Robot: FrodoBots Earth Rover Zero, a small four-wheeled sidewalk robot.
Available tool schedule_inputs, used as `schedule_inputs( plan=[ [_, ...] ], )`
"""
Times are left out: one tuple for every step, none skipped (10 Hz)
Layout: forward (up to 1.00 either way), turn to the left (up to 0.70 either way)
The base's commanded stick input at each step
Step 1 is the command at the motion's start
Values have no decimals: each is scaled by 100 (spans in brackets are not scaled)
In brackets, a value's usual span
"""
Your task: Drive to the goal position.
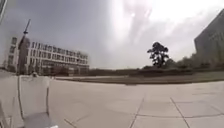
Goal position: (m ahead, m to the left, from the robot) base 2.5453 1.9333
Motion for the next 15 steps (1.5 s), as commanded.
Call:
schedule_inputs(
  plan=[
    [70, 0],
    [70, 0],
    [70, 0],
    [70, 0],
    [70, 0],
    [70, 0],
    [70, 0],
    [70, 0],
    [70, 27],
    [70, 27],
    [70, 27],
    [70, 27],
    [70, 27],
    [70, 27],
    [70, 27]
  ],
)
